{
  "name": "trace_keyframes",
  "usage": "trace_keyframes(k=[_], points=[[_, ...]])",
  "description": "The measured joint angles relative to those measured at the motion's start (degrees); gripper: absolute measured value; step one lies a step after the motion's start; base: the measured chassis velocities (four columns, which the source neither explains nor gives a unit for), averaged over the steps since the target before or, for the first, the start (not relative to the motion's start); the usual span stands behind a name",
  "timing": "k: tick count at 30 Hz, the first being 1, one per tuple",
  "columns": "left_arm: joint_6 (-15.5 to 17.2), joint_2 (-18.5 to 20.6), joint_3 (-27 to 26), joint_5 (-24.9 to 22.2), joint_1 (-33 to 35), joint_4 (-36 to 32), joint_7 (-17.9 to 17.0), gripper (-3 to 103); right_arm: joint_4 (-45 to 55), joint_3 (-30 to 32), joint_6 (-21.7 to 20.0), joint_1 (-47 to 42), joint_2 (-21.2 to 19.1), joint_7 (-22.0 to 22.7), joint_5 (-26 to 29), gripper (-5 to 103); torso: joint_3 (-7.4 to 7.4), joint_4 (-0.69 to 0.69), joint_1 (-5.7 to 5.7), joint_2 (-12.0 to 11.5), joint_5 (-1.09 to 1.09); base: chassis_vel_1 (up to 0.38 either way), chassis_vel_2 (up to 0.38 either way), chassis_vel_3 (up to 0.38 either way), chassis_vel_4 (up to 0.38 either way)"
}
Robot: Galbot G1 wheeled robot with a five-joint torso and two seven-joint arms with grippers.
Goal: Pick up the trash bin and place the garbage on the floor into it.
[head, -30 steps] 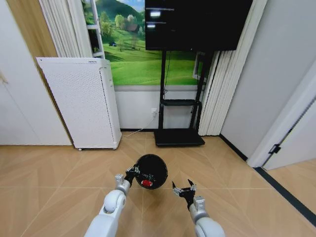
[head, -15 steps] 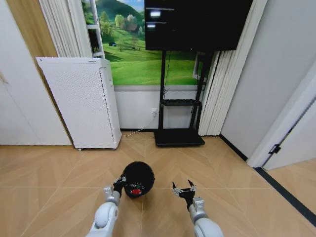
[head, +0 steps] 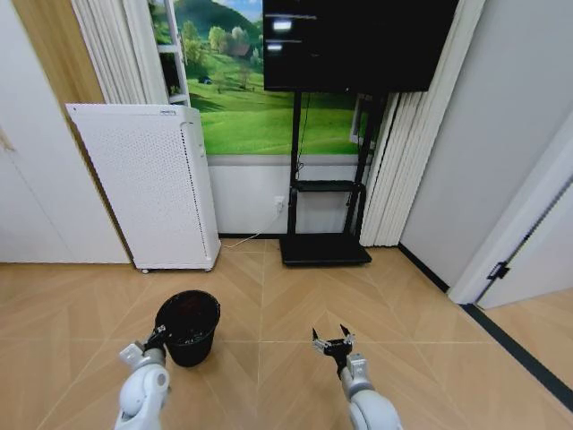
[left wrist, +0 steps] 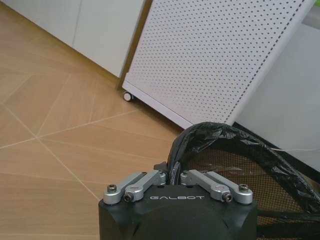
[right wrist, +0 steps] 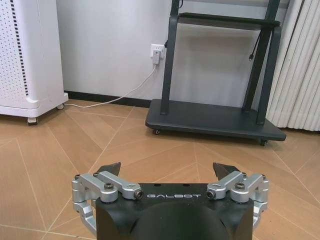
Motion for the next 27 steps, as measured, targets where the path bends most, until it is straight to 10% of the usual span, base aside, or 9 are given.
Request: trace_keyframes(k=[6, 27], points=[[4.66, 0.99, -4.42, 1.38, -2.61, 2.55, 6.82, 7, -1.16, 0.04, 0.0, 0.6, -0.13, 0.21, 0.6, 100, 0.0, -0.01, 0.0, 0.0, 0.0, 0.0, 0.0, 0.0, 0.0], [3.45, 3.17, -12.1, -1.61, -5.23, 8.21, 10.44, 7, -3.53, 0.45, 0.57, 2.06, -1.18, 0.25, 2.37, 100, 0.0, 0.0, 0.0, 0.0, 0.0, 0.0, 0.0, 0.0, 0.0]])
